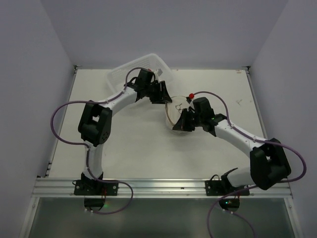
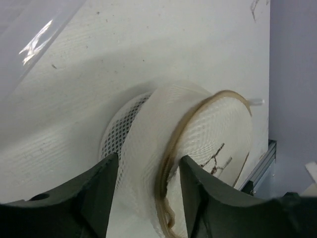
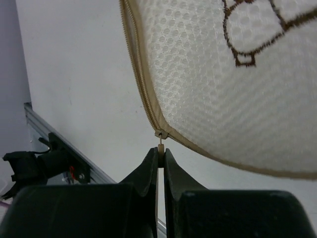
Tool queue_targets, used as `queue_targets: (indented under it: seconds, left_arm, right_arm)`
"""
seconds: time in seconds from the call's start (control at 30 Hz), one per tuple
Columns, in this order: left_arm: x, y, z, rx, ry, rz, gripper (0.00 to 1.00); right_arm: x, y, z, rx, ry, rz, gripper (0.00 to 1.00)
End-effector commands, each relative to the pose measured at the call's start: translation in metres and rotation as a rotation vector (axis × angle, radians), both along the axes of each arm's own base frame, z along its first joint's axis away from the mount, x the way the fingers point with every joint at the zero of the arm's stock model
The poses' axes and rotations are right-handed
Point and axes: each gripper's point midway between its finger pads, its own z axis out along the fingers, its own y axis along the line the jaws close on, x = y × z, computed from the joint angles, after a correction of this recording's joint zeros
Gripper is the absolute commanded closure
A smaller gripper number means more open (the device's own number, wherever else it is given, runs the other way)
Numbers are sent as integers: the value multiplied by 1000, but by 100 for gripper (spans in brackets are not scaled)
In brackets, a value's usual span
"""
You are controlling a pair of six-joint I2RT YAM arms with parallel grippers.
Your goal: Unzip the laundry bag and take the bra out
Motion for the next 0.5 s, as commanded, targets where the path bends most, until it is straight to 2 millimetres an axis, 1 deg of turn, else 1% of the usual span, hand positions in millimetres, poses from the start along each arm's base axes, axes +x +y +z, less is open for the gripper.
queue_targets:
  seconds: [0.0,0.03,0.07,0.1,0.13,0.17,0.2,0.23,0.27,0.3,0.33,0.37,0.43,0.47]
  left_arm:
    - [16,0,23,-47,-13,55,42]
    - [15,3,27,-45,-17,70,24]
    - [12,9,20,-21,-2,99,18]
    - [7,14,31,-19,-12,113,12]
    - [4,20,33,-8,-13,130,7]
    - [-3,28,22,27,12,158,5]
    - [-11,35,31,28,9,175,4]
    - [-16,40,31,34,12,191,4]
    - [-29,46,16,46,60,208,4]
    - [-35,47,28,15,38,215,4]
    - [-42,47,27,-5,52,210,5]
    - [-50,43,24,-28,78,215,7]
    - [-67,39,12,-41,113,197,12]
    - [-75,32,8,-41,133,184,14]
  right_arm:
    - [12,34,28,130,-23,-1,100]
    - [16,39,31,133,-36,-2,100]
    - [19,40,31,133,-42,-10,100]
    - [24,40,32,125,-56,-24,100]
    - [28,41,34,123,-68,-30,100]
    - [30,42,35,121,-77,-36,100]
    - [33,42,35,117,-83,-44,100]
    - [36,44,37,119,-91,-44,100]
    - [37,44,37,117,-94,-48,100]
    - [38,45,38,119,-96,-49,100]
    - [39,46,38,118,-98,-50,100]
    - [39,48,37,117,-96,-49,100]
    - [39,49,35,117,-95,-49,100]
    - [39,50,35,118,-93,-48,100]
